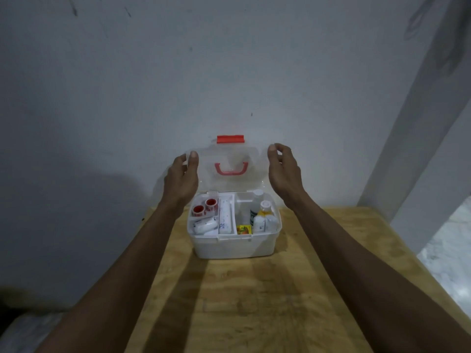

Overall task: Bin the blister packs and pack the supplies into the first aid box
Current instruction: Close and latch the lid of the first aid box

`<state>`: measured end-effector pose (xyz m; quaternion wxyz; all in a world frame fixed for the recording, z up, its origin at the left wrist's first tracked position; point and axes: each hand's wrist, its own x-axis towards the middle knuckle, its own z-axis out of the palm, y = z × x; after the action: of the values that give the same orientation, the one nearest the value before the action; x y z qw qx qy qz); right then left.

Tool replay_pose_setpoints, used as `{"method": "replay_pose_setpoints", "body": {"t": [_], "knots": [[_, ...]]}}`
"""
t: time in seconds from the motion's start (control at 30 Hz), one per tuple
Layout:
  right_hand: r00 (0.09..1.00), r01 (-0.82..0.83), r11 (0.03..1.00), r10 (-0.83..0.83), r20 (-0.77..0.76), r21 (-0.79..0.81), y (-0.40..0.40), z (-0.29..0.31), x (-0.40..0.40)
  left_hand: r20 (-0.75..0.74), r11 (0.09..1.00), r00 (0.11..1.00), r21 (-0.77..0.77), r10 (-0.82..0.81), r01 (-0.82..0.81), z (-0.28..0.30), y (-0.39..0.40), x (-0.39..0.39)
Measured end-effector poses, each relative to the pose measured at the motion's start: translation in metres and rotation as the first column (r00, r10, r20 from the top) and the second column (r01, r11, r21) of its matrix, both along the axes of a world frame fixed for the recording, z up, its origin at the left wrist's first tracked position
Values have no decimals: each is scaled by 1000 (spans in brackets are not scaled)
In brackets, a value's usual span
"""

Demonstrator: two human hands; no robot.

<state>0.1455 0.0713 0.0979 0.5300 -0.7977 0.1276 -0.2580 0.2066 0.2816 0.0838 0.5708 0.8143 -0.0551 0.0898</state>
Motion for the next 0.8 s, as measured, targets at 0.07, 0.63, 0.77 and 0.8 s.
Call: {"method": "replay_pose_setpoints", "body": {"t": [0.07, 0.63, 0.77, 0.8], "knots": [[1000, 10, 999, -10, -7, -38, 2, 0, -6, 15, 1000, 1000, 30, -1, 1, 1, -1, -8], [997, -63, 998, 63, 38, 0, 25, -55, -70, 43, 1000, 999, 6, -28, 28, -42, 10, -71], [999, -36, 999, 36, 6, 23, 32, -73, -78, 20, 999, 1000, 53, -5, 4, -57, 8, -85], [999, -33, 999, 33, -5, 19, 34, -76, -80, 17, 998, 1000, 67, -2, 1, -59, 7, -87]]}}
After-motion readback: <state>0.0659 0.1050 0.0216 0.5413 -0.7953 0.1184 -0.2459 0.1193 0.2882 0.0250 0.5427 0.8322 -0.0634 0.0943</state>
